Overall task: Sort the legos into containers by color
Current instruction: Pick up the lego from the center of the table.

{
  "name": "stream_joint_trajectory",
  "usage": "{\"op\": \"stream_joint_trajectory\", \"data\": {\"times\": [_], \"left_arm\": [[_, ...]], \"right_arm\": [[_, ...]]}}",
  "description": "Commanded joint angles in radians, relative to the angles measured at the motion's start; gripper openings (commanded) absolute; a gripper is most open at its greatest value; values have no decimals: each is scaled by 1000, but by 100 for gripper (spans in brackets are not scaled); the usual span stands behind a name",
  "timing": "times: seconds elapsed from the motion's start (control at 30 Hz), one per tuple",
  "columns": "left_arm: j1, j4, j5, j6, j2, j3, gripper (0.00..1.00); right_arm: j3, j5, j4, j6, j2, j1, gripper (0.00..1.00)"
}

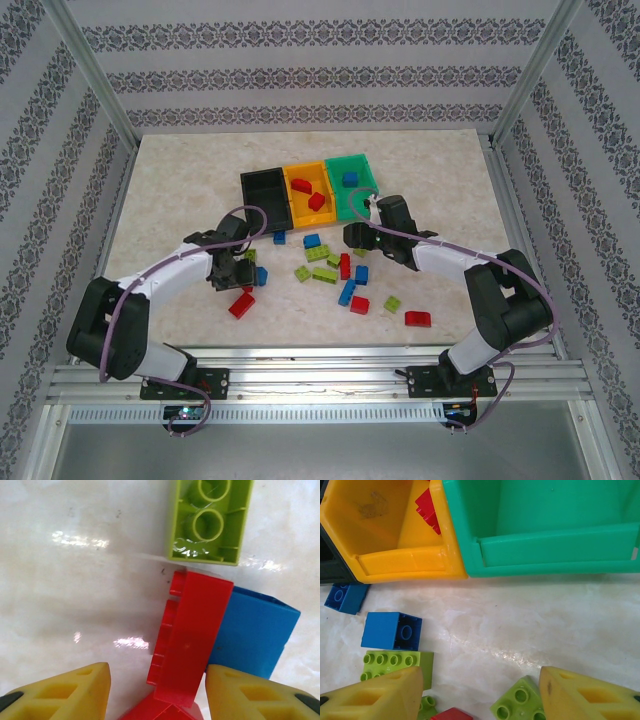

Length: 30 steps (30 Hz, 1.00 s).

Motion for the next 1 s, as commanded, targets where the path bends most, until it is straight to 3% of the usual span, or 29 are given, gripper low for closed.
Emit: {"op": "stream_joint_trajectory", "data": {"times": [0.0,0.2,0.57,0.83,0.97], "left_arm": [[-11,-47,-28,13,-47,-15,55],[-28,-9,-27,10,-105,-38,56],[-28,14,6,48,65,-3,54],[-30,22,15,58,48,6,28],[-31,19,31,62,-23,12,24]], "right_arm": [[1,-45,26,18,2,-8,63],[3,-56,27,25,10,-9,63],[1,-58,27,26,4,-18,64],[1,-60,25,28,5,-22,64],[1,-62,28,29,7,-24,64]]}}
